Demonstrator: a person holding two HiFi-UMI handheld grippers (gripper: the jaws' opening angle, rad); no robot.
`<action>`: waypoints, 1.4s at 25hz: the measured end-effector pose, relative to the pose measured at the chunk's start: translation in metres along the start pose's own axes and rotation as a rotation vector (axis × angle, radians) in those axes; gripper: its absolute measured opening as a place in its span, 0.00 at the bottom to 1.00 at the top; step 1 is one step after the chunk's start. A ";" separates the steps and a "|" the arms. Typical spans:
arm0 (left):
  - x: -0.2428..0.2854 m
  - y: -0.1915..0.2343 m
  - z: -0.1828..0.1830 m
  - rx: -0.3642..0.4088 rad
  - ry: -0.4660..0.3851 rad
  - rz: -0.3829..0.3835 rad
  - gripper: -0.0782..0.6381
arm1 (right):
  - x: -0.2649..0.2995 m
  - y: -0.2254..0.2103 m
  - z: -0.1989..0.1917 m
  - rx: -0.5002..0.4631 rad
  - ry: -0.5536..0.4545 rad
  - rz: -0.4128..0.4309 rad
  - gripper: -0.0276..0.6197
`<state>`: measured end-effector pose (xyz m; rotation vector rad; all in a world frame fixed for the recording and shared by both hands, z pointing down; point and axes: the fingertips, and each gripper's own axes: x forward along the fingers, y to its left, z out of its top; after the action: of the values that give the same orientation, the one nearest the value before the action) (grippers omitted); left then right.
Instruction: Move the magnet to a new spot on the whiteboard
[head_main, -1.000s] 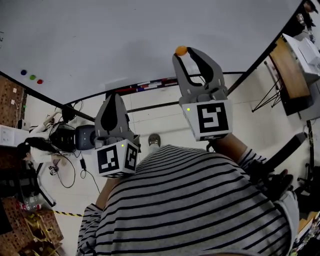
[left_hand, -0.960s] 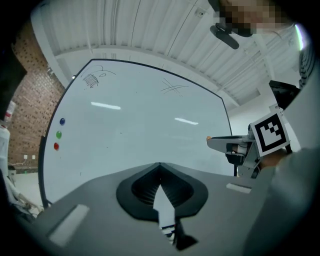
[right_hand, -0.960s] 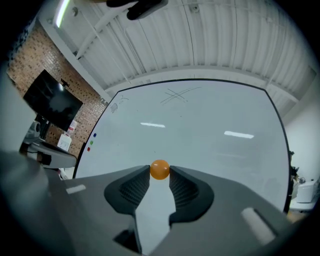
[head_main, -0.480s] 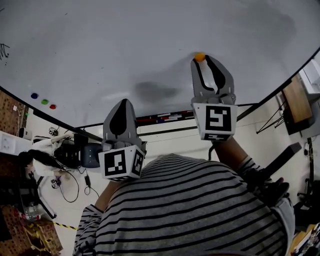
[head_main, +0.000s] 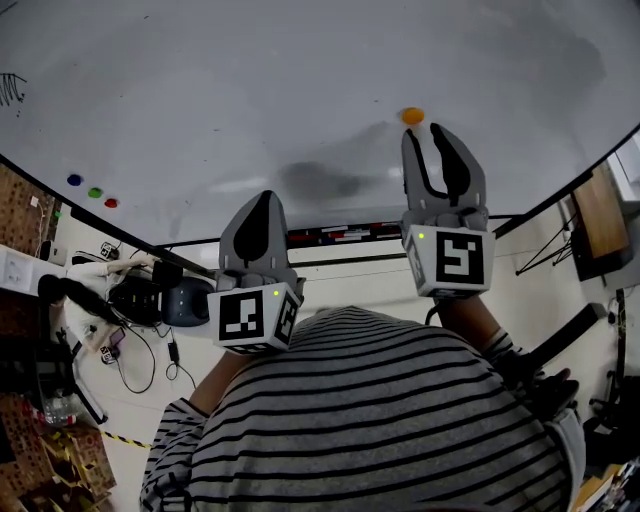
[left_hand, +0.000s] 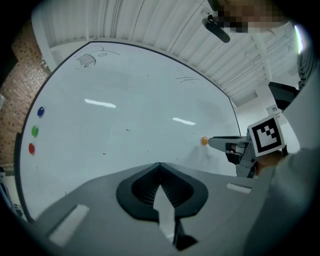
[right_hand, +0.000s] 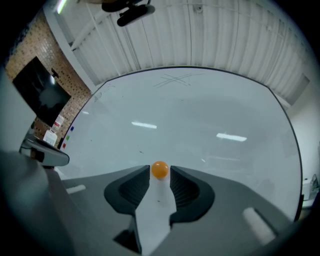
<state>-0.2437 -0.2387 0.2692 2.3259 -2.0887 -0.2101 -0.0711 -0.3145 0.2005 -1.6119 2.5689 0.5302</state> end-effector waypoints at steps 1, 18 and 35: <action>-0.002 -0.006 -0.002 0.000 0.002 0.000 0.13 | -0.010 -0.003 -0.002 0.015 0.000 0.011 0.23; -0.130 -0.156 -0.056 0.000 0.128 0.027 0.13 | -0.216 -0.014 -0.050 0.240 0.186 0.197 0.04; -0.174 -0.134 -0.018 0.018 0.099 -0.021 0.13 | -0.240 0.040 -0.013 0.229 0.180 0.204 0.04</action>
<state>-0.1271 -0.0525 0.2904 2.3180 -2.0290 -0.0748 0.0036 -0.0957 0.2782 -1.3913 2.8184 0.0964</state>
